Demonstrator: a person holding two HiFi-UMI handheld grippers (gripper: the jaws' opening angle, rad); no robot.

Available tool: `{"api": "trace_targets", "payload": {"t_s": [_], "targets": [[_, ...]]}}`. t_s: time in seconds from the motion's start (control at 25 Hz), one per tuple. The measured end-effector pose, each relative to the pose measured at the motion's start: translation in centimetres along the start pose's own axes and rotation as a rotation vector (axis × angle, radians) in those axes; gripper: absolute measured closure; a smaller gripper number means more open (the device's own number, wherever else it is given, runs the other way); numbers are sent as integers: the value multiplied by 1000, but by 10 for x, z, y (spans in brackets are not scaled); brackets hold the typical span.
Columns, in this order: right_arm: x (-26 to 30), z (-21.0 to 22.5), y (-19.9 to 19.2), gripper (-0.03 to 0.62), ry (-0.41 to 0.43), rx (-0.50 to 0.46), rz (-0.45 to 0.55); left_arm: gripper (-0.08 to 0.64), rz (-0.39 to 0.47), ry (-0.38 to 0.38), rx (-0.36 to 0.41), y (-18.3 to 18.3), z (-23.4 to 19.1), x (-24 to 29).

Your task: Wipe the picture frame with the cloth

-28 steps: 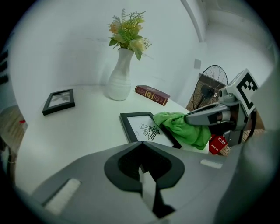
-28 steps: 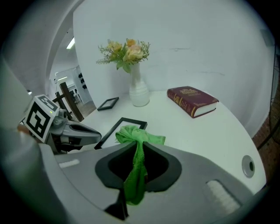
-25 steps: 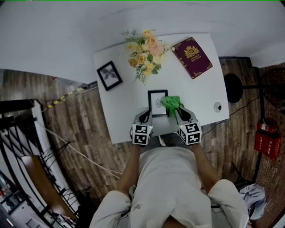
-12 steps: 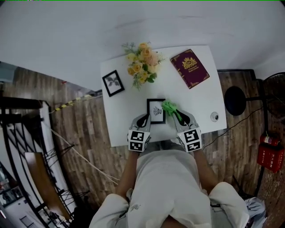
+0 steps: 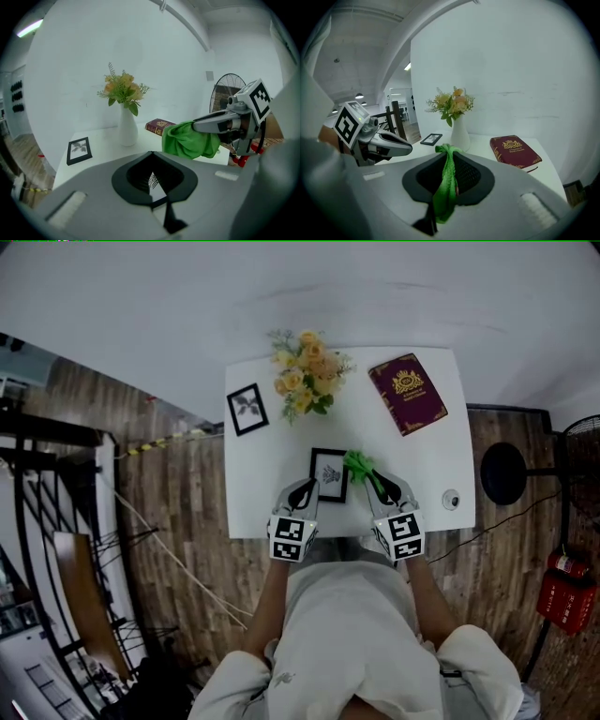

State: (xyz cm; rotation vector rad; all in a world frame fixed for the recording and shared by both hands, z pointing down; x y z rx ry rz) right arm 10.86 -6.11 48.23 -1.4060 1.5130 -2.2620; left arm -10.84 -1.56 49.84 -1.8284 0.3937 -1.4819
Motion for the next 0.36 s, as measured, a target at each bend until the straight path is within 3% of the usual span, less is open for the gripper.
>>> {"api": "trace_targets", "payload": {"t_s": [0.36], "targets": [[7,9,3,549,19,3,10,540,36,41,15,10,5,6]]}}
Point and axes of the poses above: the fingertips, and each gripper's own axes: x forward along the fingers, z to its right, y out of its top, the point moved 10 cm from there along -x, backward along the fingers, and after that the axes turned 14 degrees about -z, right-handed, at the moved point
